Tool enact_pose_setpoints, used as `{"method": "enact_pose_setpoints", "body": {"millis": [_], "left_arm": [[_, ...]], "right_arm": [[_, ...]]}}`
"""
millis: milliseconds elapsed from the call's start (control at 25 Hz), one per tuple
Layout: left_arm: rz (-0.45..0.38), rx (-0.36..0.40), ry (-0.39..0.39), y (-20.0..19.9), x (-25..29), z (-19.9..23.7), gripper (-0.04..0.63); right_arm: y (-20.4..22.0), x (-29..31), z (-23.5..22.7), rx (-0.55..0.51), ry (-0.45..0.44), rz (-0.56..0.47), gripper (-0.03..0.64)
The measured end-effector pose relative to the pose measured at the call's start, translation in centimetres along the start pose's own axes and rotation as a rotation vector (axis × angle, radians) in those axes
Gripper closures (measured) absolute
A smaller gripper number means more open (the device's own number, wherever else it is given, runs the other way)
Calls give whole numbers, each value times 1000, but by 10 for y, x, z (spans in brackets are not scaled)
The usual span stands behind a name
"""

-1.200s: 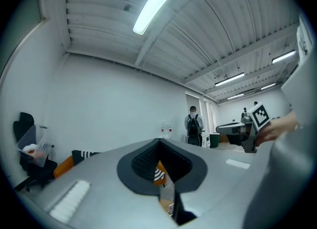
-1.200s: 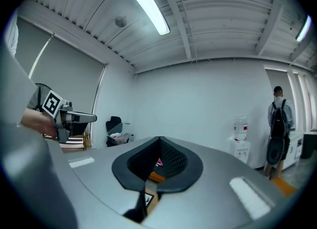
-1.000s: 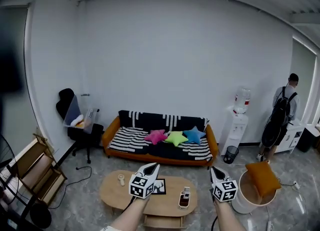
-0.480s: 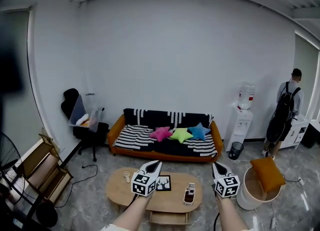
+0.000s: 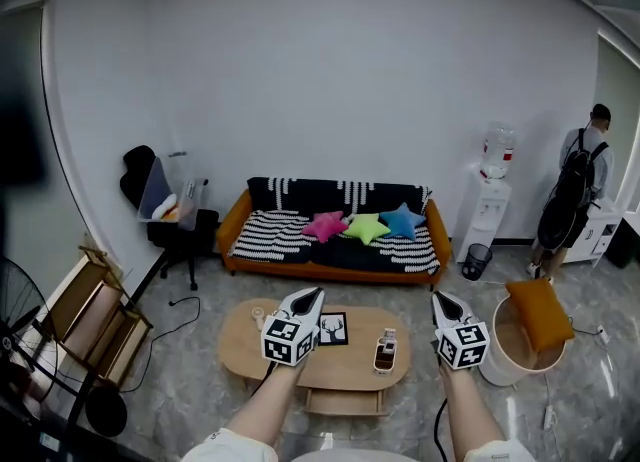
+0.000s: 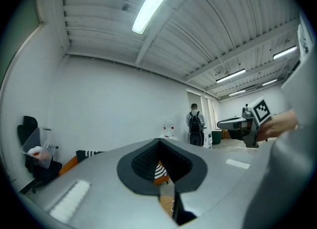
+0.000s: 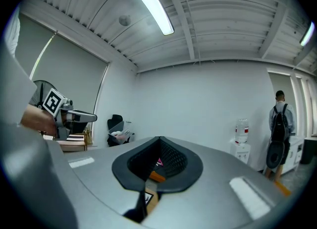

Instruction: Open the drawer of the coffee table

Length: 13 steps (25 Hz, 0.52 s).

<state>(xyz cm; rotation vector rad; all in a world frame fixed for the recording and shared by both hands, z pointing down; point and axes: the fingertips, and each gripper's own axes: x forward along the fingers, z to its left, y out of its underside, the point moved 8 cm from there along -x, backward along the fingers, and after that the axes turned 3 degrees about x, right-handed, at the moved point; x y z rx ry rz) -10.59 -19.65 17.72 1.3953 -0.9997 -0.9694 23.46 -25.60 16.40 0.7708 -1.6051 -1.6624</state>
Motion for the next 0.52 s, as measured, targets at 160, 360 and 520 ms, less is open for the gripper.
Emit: {"method": "enact_pose_setpoints", "body": {"millis": [160,360,520], "left_arm": [[2,2,3,-2,3,5,597],[3,2,0,-1,5,11,597],[5,10,2,-3,8,12,597]], "right_arm": [[-4,5,0,-8,-1,3,614],[-9,14,7,-23,-22,0,614],[-15,18,7,-35,-33,-11,614]]}}
